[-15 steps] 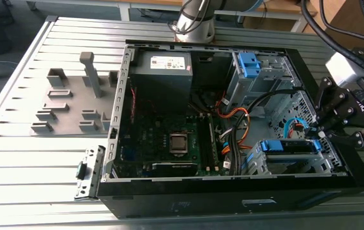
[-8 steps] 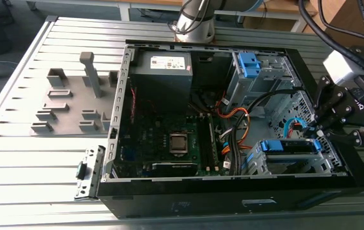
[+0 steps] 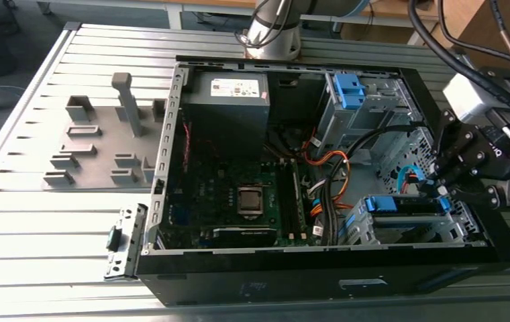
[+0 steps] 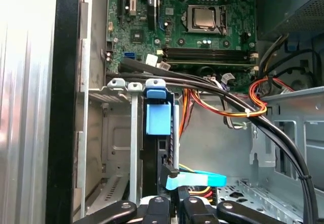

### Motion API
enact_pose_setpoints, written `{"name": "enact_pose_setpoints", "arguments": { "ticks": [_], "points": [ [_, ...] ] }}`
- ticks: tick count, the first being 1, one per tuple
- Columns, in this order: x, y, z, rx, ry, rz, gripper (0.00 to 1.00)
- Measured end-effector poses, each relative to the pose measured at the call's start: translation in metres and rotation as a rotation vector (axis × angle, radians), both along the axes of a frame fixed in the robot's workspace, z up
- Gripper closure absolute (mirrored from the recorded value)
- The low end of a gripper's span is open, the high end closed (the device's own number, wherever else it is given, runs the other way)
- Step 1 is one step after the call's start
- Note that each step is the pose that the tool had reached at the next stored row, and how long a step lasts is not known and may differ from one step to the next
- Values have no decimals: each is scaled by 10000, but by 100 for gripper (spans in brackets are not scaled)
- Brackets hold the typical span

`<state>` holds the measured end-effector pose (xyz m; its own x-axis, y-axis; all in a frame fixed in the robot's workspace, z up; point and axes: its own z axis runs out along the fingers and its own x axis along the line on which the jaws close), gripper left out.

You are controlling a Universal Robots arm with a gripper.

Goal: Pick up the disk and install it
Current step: 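Insert the first disk wire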

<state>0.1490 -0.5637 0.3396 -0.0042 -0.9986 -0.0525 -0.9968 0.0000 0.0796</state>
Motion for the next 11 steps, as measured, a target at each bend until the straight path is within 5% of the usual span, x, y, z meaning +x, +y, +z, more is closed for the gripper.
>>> {"name": "enact_pose_setpoints", "arguments": {
  "ticks": [11],
  "points": [
    [-32,-30,-23,-6,0,9,84]
  ]
}}
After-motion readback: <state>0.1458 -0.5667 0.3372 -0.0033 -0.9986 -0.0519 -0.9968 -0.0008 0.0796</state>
